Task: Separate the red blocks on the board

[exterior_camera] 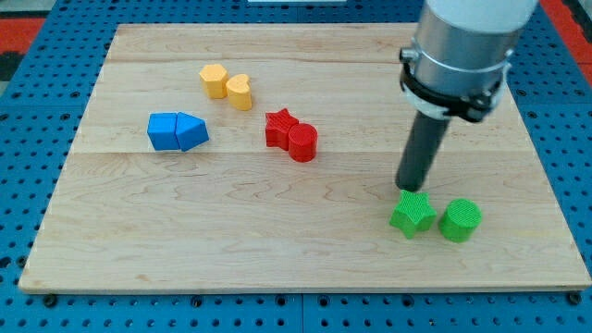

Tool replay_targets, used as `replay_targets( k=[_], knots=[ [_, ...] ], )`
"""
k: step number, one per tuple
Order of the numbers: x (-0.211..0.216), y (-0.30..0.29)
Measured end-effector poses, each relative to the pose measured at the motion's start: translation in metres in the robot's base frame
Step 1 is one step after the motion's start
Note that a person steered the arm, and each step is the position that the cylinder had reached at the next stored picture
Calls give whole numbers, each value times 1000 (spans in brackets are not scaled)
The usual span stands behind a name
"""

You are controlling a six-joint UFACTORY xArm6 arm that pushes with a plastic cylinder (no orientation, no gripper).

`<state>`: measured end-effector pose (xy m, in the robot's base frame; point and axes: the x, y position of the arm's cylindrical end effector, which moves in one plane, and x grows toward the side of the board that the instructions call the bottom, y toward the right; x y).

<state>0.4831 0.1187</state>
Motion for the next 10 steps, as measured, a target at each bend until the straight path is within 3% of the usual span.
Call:
replay_targets(
  k=[2, 4, 5, 6, 7, 8, 9, 10],
  knots=[
    [-143, -21],
    [-124, -171],
    [-90, -183],
    [-102, -76],
    [-94, -61],
    [-115, -129],
    [-68, -78],
    [-68, 29]
  ],
)
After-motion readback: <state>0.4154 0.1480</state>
